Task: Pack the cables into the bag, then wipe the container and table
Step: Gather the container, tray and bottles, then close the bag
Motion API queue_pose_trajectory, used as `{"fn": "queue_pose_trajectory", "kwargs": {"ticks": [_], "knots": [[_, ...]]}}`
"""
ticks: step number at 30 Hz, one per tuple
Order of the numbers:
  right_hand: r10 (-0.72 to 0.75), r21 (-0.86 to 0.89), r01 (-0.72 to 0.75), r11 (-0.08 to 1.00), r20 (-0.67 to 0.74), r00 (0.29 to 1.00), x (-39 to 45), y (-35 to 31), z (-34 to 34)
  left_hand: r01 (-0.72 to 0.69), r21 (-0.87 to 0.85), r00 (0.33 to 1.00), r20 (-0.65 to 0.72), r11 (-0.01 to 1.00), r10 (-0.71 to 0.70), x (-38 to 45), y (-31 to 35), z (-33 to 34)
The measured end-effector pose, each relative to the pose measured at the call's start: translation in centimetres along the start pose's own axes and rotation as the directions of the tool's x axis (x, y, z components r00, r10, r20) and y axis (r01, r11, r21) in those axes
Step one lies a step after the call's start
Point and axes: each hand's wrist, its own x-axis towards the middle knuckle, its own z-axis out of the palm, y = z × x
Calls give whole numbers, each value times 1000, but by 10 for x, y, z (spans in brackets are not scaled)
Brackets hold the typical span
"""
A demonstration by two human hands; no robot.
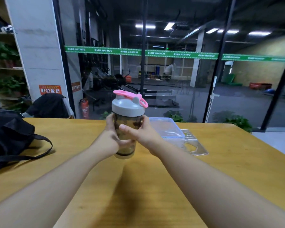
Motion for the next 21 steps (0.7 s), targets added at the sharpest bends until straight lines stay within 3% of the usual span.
{"fn": "queue_pose_trajectory", "kwargs": {"ticks": [2,4,13,17,21], "knots": [[10,-3,-10,1000,-51,999,-3,1,-20,-221,261,973,-1,940,229,-4,1,18],[6,-27,-8,1000,-81,997,-8,2,-40,-319,364,947,83,875,310,-8,5,34],[-15,-145,-39,989,-356,934,-22,9,-126,-408,293,902,277,865,332,-5,20,121],[-32,-125,-29,992,-458,888,-28,19,-155,-428,272,893,277,862,356,-1,25,156],[-19,-129,-57,990,-522,853,-30,30,-179,-447,371,889,285,814,358,15,20,179]]}}
